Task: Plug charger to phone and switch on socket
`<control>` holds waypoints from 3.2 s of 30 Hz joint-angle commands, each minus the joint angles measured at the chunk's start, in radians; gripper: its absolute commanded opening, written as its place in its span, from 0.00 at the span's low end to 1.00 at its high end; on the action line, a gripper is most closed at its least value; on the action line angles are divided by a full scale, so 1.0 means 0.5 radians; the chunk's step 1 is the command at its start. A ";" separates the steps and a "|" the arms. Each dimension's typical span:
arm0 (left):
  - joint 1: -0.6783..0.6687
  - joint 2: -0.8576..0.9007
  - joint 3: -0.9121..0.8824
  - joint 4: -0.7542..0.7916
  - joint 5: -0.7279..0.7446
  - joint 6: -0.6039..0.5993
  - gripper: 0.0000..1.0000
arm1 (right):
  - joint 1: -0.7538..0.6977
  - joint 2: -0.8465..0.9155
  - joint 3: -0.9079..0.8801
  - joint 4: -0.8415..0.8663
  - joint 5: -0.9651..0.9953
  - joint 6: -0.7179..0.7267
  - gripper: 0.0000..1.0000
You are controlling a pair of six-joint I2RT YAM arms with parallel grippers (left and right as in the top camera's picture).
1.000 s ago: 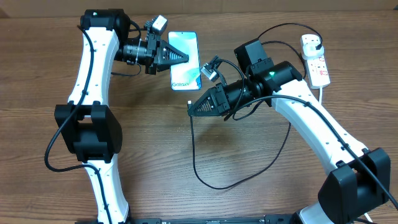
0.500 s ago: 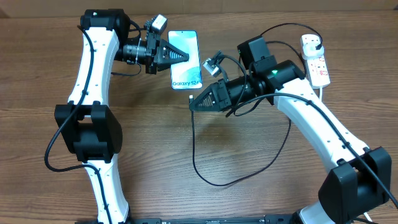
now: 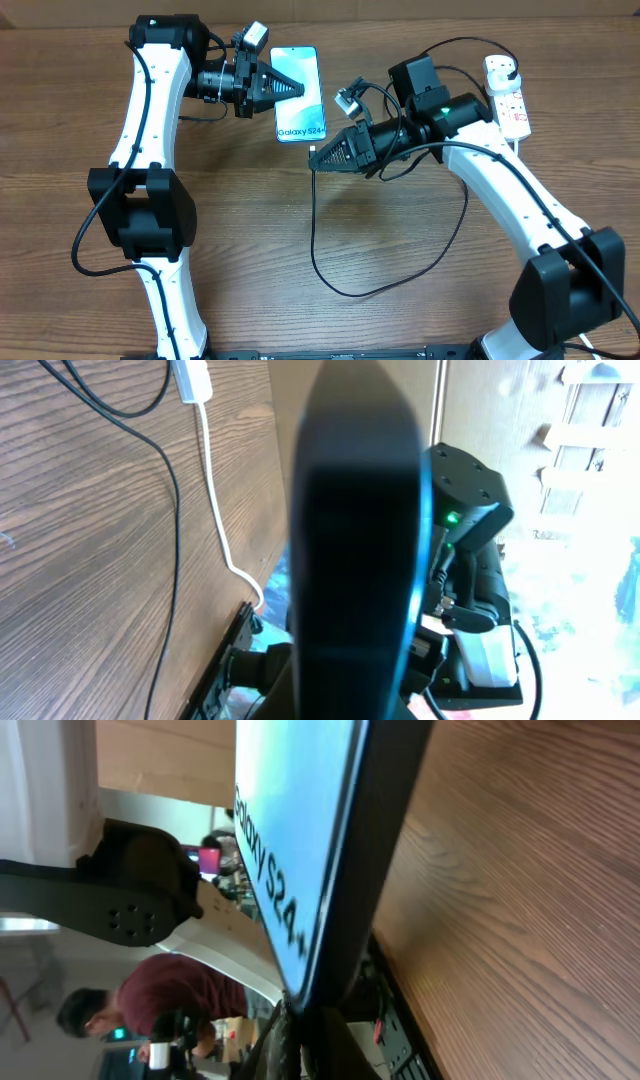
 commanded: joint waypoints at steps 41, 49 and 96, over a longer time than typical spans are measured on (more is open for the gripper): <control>-0.009 -0.043 0.037 -0.007 0.158 0.016 0.04 | 0.063 0.037 0.043 0.190 -0.081 0.174 0.04; -0.009 -0.043 0.037 -0.007 0.143 0.016 0.04 | 0.063 0.037 0.043 0.291 -0.124 0.272 0.04; -0.009 -0.043 0.037 -0.007 0.175 0.092 0.04 | 0.025 0.037 0.043 0.307 -0.133 0.255 0.04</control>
